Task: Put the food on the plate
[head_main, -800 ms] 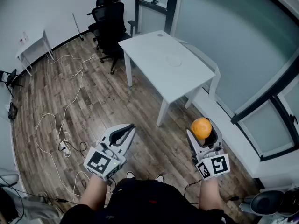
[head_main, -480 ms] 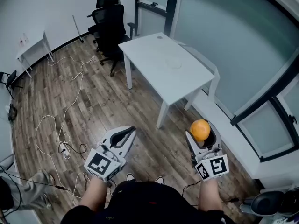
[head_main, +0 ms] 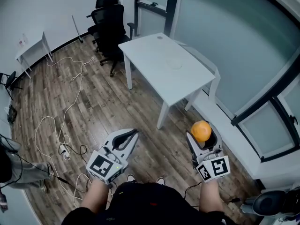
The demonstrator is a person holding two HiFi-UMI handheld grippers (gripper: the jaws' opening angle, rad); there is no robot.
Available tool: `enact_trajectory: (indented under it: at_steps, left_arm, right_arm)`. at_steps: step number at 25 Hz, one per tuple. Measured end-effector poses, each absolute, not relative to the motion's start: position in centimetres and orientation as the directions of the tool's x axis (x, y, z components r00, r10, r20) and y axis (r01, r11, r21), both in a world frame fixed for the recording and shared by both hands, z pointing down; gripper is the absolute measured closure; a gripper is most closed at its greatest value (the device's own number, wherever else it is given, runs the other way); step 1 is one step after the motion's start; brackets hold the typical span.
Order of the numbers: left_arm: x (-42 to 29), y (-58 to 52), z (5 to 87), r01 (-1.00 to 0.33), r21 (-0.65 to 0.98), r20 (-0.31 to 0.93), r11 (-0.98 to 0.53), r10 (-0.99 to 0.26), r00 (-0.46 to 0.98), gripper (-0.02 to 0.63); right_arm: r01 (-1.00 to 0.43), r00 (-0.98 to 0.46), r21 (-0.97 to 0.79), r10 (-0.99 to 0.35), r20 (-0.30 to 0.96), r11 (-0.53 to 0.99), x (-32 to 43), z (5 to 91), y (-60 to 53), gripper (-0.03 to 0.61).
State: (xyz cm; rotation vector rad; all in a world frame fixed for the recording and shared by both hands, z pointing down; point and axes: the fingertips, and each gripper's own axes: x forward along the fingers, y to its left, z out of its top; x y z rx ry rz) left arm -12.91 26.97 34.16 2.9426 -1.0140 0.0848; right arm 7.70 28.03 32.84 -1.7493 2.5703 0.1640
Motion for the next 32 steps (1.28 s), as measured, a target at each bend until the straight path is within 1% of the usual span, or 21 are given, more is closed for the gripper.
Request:
enact_trajectory:
  at_steps: [6,11,16,21,24,28,32]
  left_arm:
    - [-14.9,26.6,34.3,-0.611,0.01,0.044,-0.792,-0.61,0.791,0.578]
    - [-18.5,26.4,35.3,-0.615,0.019,0.068,-0.789,-0.612,0.788,0.578]
    - [-22.2,25.3,35.9,-0.612,0.049,0.058,-0.789,-0.609,0.791,0.578]
    - [-23.9,23.9,36.1,-0.602,0.078,0.035,-0.794,-0.602,0.798,0.578]
    - [-23.3,22.5,36.0,-0.592,0.075,0.025,-0.802,-0.592,0.806,0.578]
    - [-21.8,20.2,36.2,-0.595,0.048,0.057,-0.803,-0.592,0.804,0.578]
    - [-19.7,17.5,36.1,-0.59,0.045,0.048,-0.806,-0.589,0.807,0.578]
  right_arm:
    - [-0.926,-0.373,0.076,-0.926,-0.06,0.369,5.5,33.3,27.3,0.225]
    - [-0.924,-0.377,0.093,-0.925,-0.049,0.372,1.5,33.7,26.3,0.225]
    - [-0.916,-0.392,0.107,-0.92,-0.025,0.388,-3.2,34.4,25.4,0.225]
    - [-0.913,-0.395,0.113,-0.919,-0.009,0.392,-5.6,35.0,24.2,0.225]
    - [-0.913,-0.393,0.123,-0.92,-0.01,0.389,-5.3,34.9,23.1,0.225]
    - [-0.922,-0.376,0.107,-0.927,-0.015,0.372,-3.3,35.2,21.2,0.225]
    - [-0.923,-0.379,0.09,-0.925,-0.028,0.375,-1.2,35.6,18.1,0.225]
